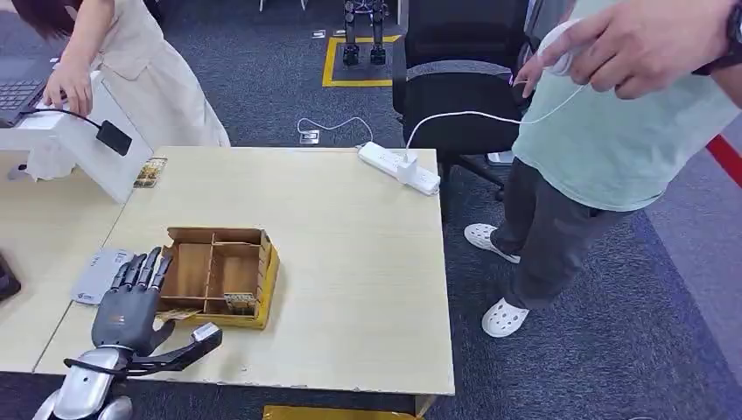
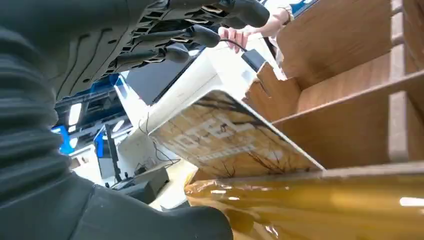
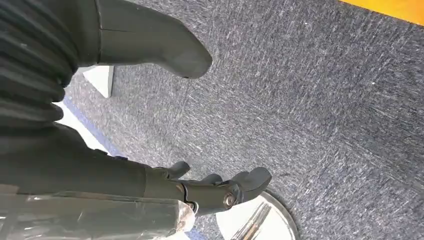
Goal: Pass the card to the sensor for recognition and then transmit it.
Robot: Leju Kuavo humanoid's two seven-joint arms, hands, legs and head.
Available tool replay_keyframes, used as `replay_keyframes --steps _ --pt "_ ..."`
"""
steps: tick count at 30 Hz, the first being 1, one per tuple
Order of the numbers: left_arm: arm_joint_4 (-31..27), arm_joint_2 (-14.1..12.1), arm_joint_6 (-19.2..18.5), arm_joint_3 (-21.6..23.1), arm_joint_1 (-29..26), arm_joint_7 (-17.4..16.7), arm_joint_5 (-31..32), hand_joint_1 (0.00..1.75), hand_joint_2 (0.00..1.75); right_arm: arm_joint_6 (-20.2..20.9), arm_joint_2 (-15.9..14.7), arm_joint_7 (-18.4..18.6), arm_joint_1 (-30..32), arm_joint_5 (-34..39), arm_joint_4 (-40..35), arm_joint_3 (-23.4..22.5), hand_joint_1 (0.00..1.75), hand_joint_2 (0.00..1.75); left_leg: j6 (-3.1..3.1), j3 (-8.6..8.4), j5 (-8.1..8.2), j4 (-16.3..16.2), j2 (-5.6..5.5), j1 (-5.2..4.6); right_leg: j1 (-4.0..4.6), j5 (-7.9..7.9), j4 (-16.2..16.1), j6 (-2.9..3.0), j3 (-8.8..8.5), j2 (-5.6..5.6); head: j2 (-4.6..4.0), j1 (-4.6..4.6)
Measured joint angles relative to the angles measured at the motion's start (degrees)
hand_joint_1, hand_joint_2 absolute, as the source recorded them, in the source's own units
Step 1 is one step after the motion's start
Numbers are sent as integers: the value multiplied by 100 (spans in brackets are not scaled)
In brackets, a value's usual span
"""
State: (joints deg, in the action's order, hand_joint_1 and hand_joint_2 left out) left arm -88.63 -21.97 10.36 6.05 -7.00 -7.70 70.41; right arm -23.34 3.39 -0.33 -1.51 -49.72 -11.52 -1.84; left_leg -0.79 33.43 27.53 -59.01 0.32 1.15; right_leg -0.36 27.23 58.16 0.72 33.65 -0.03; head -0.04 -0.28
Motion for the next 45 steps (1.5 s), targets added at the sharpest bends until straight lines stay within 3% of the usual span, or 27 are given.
replay_keyframes --steps 8,15,45 --pt "-28 -127 -284 -66 -10 617 -842 0 175 2 0 -6 6 -55 0 -9 0 175 0 0 0 0 0 0 0 0 0 0 0 0 0 2" --pt "-276 -376 -507 -92 -118 827 -1159 0 175 7 0 -6 14 -87 2 -15 0 175 0 1 0 0 0 0 0 0 1 0 0 0 0 0" --pt "-680 -813 -831 -79 -484 842 -1566 0 175 37 0 -4 14 -216 0 -94 0 175 0 1 0 0 0 1 1 0 1 0 -1 0 0 0"
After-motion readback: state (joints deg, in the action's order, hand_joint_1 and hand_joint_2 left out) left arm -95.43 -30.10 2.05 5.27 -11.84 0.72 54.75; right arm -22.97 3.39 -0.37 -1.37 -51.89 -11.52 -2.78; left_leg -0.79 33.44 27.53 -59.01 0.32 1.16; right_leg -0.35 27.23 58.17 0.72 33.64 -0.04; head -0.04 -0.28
